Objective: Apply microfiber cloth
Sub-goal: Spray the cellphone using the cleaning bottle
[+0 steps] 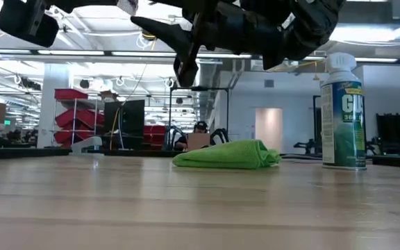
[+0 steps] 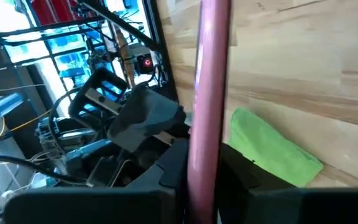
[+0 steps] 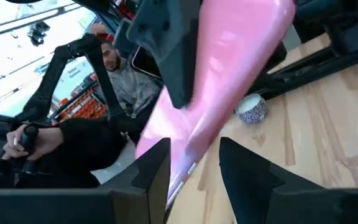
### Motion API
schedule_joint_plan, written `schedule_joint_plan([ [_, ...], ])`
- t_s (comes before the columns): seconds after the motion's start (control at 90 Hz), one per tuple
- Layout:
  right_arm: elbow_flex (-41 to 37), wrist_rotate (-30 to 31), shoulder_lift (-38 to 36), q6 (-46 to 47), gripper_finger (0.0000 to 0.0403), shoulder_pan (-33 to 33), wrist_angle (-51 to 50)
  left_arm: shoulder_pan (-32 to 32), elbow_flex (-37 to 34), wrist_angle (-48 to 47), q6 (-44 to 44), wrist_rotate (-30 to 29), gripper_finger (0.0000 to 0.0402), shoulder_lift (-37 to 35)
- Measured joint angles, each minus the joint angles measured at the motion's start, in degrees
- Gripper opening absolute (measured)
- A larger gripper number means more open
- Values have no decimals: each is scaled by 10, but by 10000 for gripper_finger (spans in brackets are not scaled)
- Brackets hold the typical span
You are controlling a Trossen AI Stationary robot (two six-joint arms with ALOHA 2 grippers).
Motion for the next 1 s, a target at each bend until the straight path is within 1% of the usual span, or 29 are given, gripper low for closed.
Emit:
schedule_joint_plan([
  [0.256,27,-40,1,-3,126,3,-30,13,0,8,1,6,40,0],
  [0.411,28,-36,1,-12,124,2,-35,13,0,9,1,5,40,0],
  [0.6,28,-29,1,-12,112,-1,-25,13,0,10,5,5,40,0],
  [0.844,56,-32,13,9,97,-9,-43,15,0,7,47,6,40,0],
  [1.0,62,-36,12,10,97,-10,-65,15,0,6,118,-10,40,0],
])
